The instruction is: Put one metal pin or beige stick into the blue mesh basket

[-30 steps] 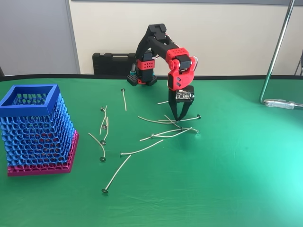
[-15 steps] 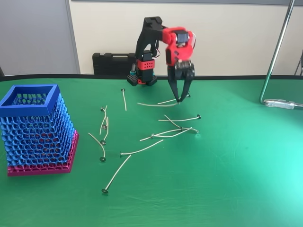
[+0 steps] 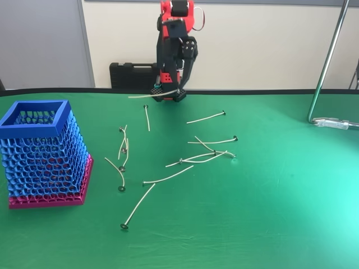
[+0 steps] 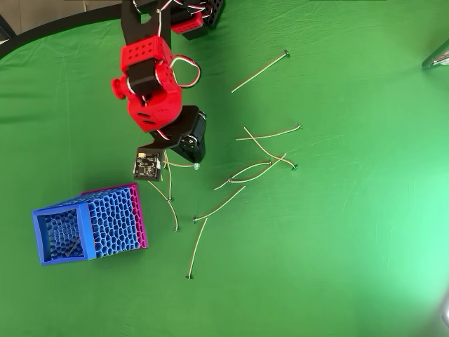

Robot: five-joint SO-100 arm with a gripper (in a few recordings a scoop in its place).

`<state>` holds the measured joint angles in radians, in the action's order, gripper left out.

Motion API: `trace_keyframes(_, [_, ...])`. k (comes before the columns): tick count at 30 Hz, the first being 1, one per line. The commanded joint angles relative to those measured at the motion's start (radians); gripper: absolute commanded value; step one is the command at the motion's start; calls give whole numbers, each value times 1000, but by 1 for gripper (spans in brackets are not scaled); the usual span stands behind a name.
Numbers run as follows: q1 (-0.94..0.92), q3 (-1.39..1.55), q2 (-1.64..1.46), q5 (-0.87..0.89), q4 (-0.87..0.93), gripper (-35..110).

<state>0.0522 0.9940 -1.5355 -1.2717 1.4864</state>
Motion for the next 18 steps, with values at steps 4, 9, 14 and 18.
trace_keyframes(4, [-222, -109, -48, -155, 9, 1])
trace_keyframes(9, [-328, -215, -2, -241, 9, 1])
trace_keyframes(14, [-396, -334, 64, -299, 9, 1])
trace_keyframes(18, [-439, -446, 141, -344, 9, 1])
